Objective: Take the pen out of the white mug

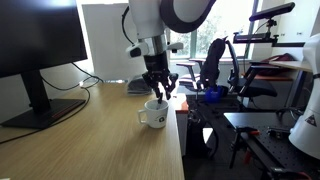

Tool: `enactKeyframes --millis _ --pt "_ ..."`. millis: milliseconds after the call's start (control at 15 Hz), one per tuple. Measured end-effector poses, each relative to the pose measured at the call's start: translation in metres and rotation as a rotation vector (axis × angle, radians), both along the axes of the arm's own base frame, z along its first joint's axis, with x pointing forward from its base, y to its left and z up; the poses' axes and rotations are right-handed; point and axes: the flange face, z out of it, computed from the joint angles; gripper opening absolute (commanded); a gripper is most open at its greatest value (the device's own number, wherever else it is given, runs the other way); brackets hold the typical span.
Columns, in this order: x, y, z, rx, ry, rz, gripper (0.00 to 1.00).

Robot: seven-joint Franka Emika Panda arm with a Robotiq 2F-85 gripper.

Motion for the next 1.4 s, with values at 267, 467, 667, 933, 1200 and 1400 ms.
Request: enactKeyframes --millis 267,467,667,933,1200,1400 --pt "0.03 -0.004 -0.02 0.002 0.045 0.027 0.57" --pt "0.044 -0.005 -0.031 0.004 0.077 0.023 0.55" --pt "0.051 -0.01 -0.039 0.005 0.106 0.011 0.53" --pt "0.048 -0.013 -0.046 0.009 0.142 0.005 0.43" --pt "0.039 -0.015 -0.058 -0.021 0.176 0.027 0.01" --pt "0.039 -0.012 -0.059 -0.051 0.175 0.061 0.04"
